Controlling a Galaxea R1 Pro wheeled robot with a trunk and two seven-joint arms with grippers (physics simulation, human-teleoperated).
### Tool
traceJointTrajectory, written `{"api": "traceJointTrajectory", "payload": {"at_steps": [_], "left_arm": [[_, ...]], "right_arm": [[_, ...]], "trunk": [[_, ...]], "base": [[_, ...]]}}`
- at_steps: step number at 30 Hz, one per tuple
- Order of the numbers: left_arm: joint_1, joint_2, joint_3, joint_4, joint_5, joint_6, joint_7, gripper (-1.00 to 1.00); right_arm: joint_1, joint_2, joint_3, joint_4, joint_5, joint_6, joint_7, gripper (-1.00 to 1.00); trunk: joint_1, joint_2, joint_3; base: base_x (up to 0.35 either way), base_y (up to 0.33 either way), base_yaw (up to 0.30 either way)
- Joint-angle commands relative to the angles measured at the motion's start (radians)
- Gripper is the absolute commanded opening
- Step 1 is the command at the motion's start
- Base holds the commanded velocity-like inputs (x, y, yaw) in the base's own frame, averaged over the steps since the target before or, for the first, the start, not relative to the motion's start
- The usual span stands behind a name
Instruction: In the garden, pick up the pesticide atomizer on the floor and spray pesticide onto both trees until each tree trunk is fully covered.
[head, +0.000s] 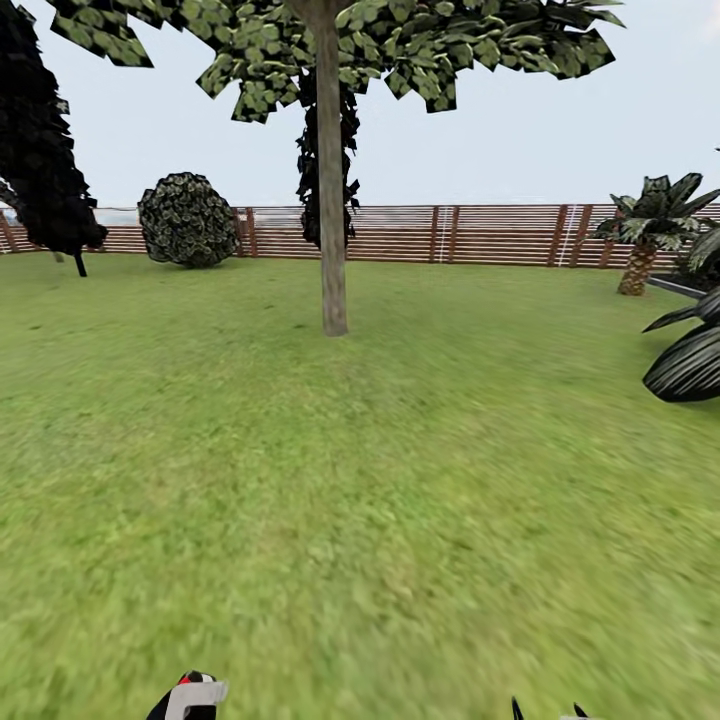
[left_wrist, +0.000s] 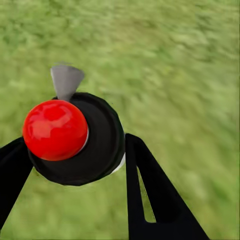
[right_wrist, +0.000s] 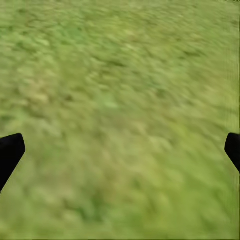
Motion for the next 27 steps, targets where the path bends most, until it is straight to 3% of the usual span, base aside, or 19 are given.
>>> {"api": "traceJointTrajectory", "payload": {"at_steps": [1, 27], "left_arm": [[0.0, 0.0, 0.0, 0.0, 0.0, 0.0, 0.0, -1.0], [0.0, 0.0, 0.0, 0.0, 0.0, 0.0, 0.0, -1.0]], "right_arm": [[0.0, 0.0, 0.0, 0.0, 0.0, 0.0, 0.0, 1.0], [0.0, 0.0, 0.0, -0.001, 0.001, 0.0, 0.0, 1.0]], "trunk": [[0.0, 0.0, 0.0], [0.0, 0.0, 0.0]], "base": [[0.34, 0.0, 0.0], [0.34, 0.0, 0.0]]}}
